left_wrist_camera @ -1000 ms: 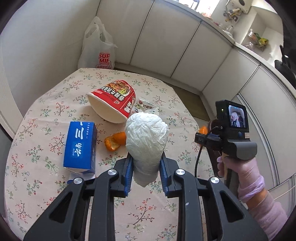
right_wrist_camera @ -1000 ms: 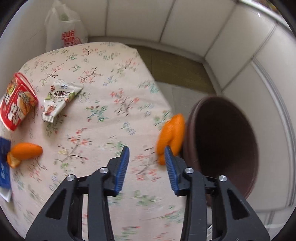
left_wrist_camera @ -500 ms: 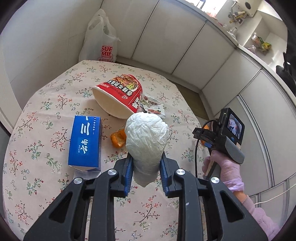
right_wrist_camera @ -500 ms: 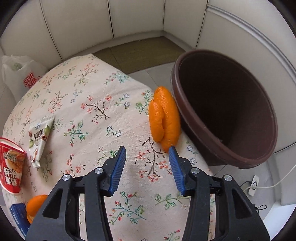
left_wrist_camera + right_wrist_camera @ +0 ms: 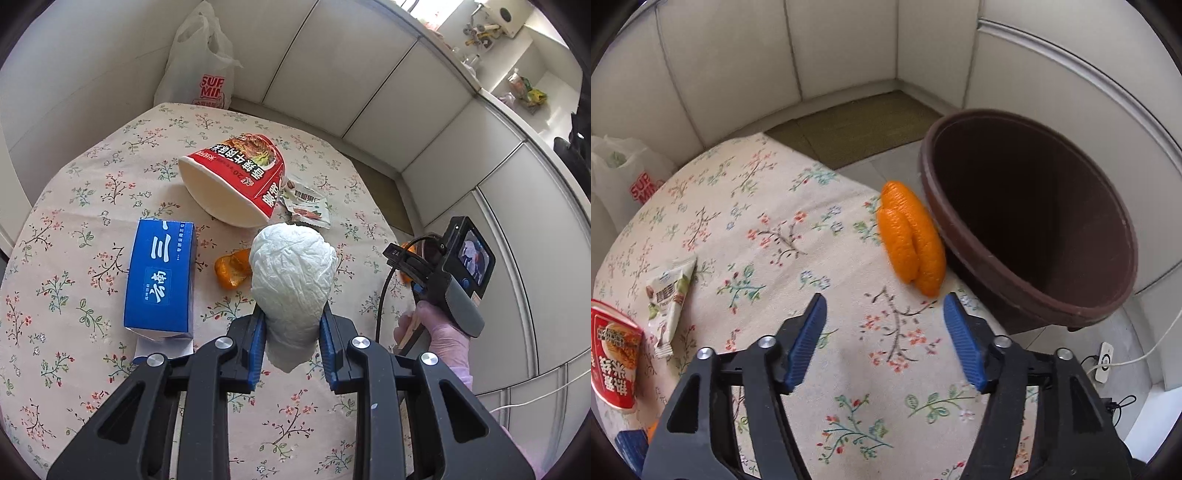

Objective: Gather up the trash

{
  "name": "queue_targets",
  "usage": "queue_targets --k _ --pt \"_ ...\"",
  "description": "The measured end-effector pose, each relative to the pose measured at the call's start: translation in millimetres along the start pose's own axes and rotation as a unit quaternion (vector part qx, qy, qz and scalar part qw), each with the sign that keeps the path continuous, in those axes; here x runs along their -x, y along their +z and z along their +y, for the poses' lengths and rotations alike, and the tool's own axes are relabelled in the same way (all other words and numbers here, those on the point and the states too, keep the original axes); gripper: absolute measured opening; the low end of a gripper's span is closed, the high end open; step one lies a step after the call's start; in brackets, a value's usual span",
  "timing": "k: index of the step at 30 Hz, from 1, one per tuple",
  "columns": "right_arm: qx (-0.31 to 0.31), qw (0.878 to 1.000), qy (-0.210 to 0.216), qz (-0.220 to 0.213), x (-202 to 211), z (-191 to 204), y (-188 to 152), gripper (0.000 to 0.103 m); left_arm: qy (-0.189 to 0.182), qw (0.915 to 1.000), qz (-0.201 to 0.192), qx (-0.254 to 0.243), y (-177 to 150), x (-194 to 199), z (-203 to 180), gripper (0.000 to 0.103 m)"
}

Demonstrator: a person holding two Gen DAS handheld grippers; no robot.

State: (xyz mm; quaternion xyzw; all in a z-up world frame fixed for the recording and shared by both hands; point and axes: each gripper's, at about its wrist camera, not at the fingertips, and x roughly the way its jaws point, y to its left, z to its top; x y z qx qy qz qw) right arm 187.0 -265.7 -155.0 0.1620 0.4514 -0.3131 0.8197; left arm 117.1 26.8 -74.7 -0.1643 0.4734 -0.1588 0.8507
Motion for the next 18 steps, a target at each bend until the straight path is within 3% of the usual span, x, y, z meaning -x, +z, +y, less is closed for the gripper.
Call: queue_targets --k 5,14,16,18 --pt "-0.02 0.999 0.008 0.048 -23.5 -10.5 3.2 0.066 0.0 1.0 0.002 -0.001 0.6 -1.9 1.0 0.027" --pt "-0.005 1.0 -0.005 0.014 -41.6 -0.4 21.7 0.069 0.002 0.9998 0.013 0.015 3.2 -7.0 11.2 0.027" --pt "0.013 1.0 -0.005 -0.002 -43.8 9.6 25.5 0.058 0.001 0.9997 0.015 0.017 3.5 -8.1 12.0 0.027" --pt "0.038 0.999 0.017 -0.013 -41.8 21.0 26.4 0.022 0.004 0.9997 0.016 0.017 3.3 -8.1 12.8 0.027"
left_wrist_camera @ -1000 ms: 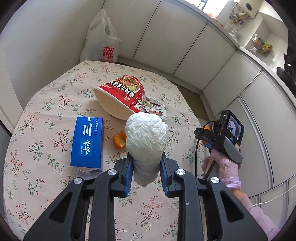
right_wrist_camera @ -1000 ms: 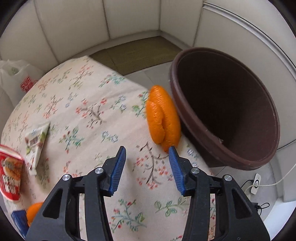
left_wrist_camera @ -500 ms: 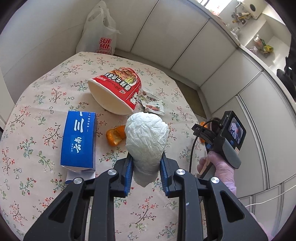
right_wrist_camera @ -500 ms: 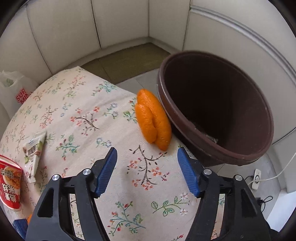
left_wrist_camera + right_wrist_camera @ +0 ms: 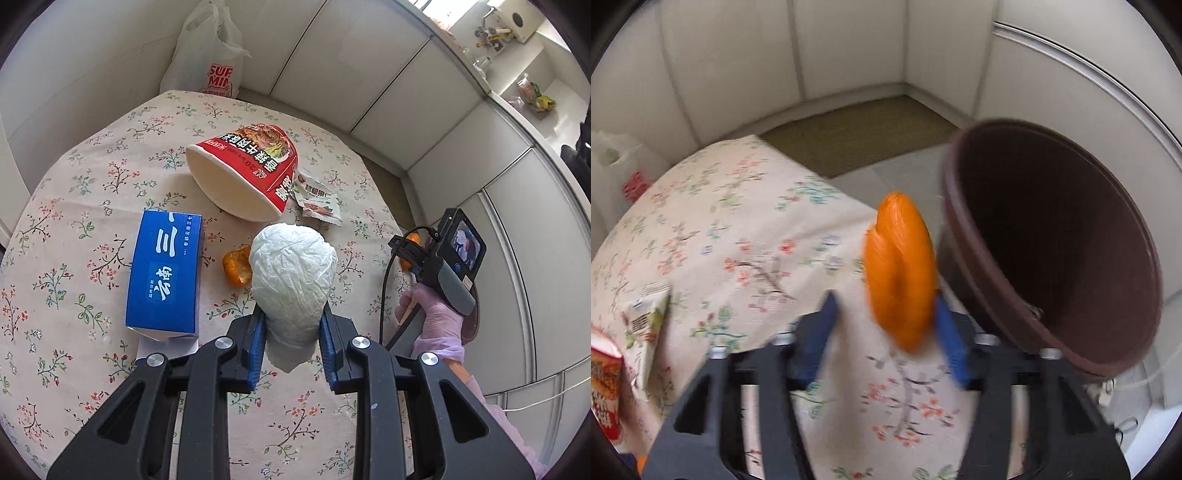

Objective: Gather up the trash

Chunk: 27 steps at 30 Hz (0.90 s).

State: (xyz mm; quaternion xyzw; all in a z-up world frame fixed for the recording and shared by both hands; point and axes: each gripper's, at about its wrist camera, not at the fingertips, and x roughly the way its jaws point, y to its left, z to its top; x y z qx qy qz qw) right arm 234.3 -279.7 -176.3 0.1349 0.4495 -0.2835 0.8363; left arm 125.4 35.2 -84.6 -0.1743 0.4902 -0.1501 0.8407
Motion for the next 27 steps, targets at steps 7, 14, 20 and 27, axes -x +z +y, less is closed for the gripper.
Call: queue_targets --k 7,14,20,27 --pt "0.079 0.995 0.058 0.0 17.0 33.0 -18.6 0.01 0.006 0.9999 -0.013 0.002 -3.0 13.4 2.9 0.027" --pt "0.181 0.979 0.088 -0.015 58.6 61.5 -72.4 0.009 0.01 0.9991 -0.042 -0.003 -6.6 39.2 0.3 0.027" --pt "0.195 0.974 0.098 -0.054 104.1 24.5 -81.0 0.009 -0.003 0.9979 -0.064 -0.01 -6.0 55.2 -8.7 0.027" --pt "0.179 0.968 0.09 -0.149 175.6 -42.0 -43.7 0.009 -0.008 0.9965 -0.077 -0.03 -10.0 55.8 -31.3 0.027"
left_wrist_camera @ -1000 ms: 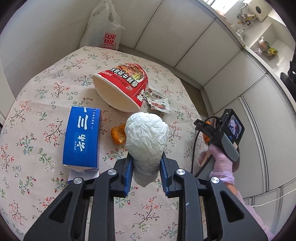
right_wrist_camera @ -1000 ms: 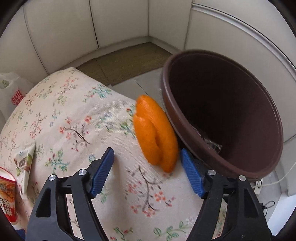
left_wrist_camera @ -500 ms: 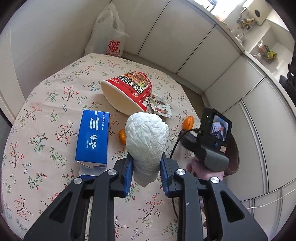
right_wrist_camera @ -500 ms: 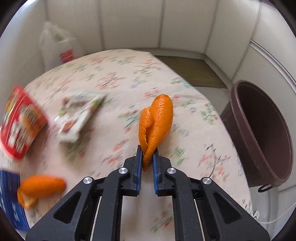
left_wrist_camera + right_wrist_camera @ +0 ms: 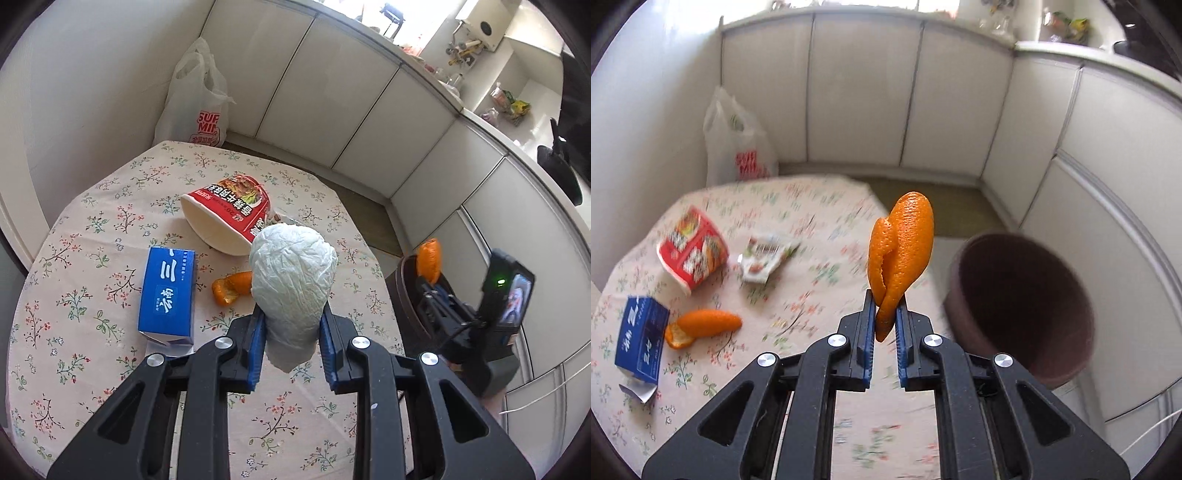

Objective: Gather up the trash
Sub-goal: 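Carry the orange peel over the brown bin and open the right gripper, then move the white bag ball over the brown bin and open the left gripper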

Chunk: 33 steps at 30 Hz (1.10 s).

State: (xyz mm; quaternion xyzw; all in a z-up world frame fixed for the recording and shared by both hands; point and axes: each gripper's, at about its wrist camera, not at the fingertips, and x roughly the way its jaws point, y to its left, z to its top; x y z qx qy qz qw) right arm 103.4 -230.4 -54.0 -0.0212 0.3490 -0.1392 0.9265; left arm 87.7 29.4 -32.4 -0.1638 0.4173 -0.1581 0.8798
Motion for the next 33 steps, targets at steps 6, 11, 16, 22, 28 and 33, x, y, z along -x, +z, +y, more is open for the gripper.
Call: queue_targets --k 6,11,16,22,28,33 --pt "-0.021 0.997 -0.045 -0.064 41.1 -71.8 41.8 0.009 -0.005 0.9998 -0.002 -0.02 -3.8 -10.2 -22.5 0.027" --pt "-0.06 0.991 -0.091 -0.074 34.0 -125.2 59.6 0.011 -0.001 0.9994 0.009 -0.034 -11.8 -26.4 -37.1 0.027" --pt "-0.126 0.987 -0.074 -0.064 19.9 -164.8 63.0 0.058 -0.008 0.9989 0.022 -0.042 -15.7 -47.3 -55.1 0.027" --pt "-0.174 0.972 -0.107 -0.112 41.4 -196.3 66.8 0.095 -0.046 0.9966 0.048 -0.048 -4.9 -86.1 -106.6 0.027" --pt "-0.202 0.964 -0.149 -0.088 47.3 -236.4 60.1 0.096 -0.117 0.9877 0.025 -0.101 28.2 -112.6 -210.7 0.027" --pt "-0.255 0.953 -0.155 -0.055 47.1 -278.2 48.7 0.096 -0.155 0.9773 0.026 -0.143 45.2 -135.1 -281.2 0.027"
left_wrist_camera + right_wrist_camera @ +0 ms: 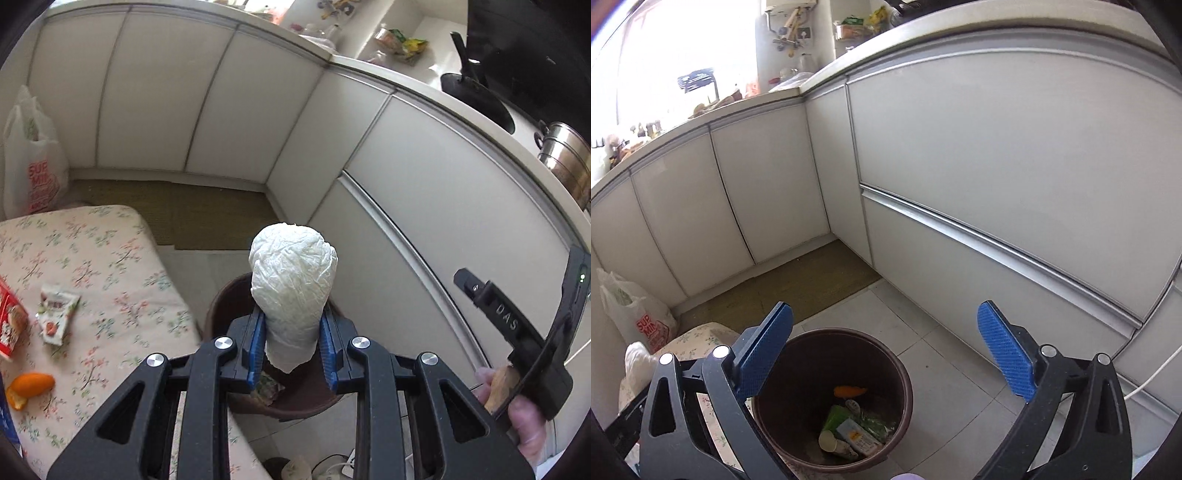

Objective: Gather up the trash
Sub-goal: 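Move the white bag ball over the brown bin and open the left gripper, then reach the left gripper to the long orange peel and grasp it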

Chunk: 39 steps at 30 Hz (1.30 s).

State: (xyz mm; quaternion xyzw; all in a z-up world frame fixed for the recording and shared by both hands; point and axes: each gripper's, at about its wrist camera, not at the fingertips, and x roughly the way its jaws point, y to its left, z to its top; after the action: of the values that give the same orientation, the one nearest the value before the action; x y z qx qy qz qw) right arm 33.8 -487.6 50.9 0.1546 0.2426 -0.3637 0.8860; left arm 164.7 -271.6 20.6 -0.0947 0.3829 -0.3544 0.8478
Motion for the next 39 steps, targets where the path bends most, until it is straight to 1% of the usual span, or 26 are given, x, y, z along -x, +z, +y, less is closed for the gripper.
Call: queue_targets --k 3,6,8,9,10,13,17,21,24,27,30,34,37,39 --pt "-0.009 1.0 -0.004 0.025 -9.1 -14.9 0.3 0.096 -0.003 0.9997 0.016 -0.02 11.4 -28.5 -24.6 0.029" --pt "-0.007 0.999 -0.015 0.039 -16.1 -21.8 -2.7 0.096 0.006 0.9989 0.032 -0.033 14.5 -53.6 -39.5 0.031" --pt "-0.004 0.999 -0.021 0.044 -19.1 -24.3 -4.2 0.096 0.004 0.9983 0.048 -0.033 14.1 -69.9 -43.1 0.038" --pt "-0.001 0.999 -0.024 0.047 -20.6 -24.6 -4.8 0.096 0.0 0.9979 0.056 -0.032 13.4 -75.9 -42.7 0.044" --pt "0.001 0.998 -0.024 0.053 -22.8 -25.0 -5.7 0.096 0.002 0.9975 0.062 -0.032 12.2 -81.4 -42.6 0.05" --pt "-0.004 0.998 -0.026 0.063 -27.4 -28.2 -8.2 0.096 0.013 0.9969 0.069 -0.035 9.5 -87.4 -41.1 0.058" --pt "-0.008 0.997 -0.024 0.067 -27.7 -30.7 -9.8 0.096 0.029 0.9965 0.068 -0.037 6.1 -84.8 -39.3 0.062" --pt "-0.003 0.997 -0.017 0.069 -26.1 -25.2 -10.1 0.096 0.051 0.9957 0.067 -0.04 0.2 -78.5 -32.7 0.068" --pt "0.003 0.997 -0.003 0.083 -28.9 -15.8 -11.7 0.096 0.072 0.9936 0.075 -0.044 -11.2 -70.5 -20.7 0.077" --pt "0.018 0.995 0.013 0.099 -32.2 -0.4 -17.3 0.096 0.107 0.9894 0.087 -0.046 -29.1 -59.6 -0.3 0.081" --pt "0.04 0.992 0.036 0.117 -34.0 19.6 -24.4 0.096 0.141 0.983 0.109 -0.043 -53.9 -44.9 25.7 0.081" --pt "0.075 0.984 0.068 0.144 -34.9 54.5 -37.2 0.096 0.188 0.973 0.127 -0.043 -88.2 -13.3 65.5 0.081" --pt "0.114 0.978 0.08 0.155 -31.7 84.4 -51.4 0.096 0.218 0.9654 0.138 -0.038 -106.9 12.6 99.3 0.081" --pt "0.145 0.972 0.09 0.161 -27.7 108.1 -63.8 0.096 0.234 0.9613 0.143 -0.027 -113.2 27.9 122.5 0.081"
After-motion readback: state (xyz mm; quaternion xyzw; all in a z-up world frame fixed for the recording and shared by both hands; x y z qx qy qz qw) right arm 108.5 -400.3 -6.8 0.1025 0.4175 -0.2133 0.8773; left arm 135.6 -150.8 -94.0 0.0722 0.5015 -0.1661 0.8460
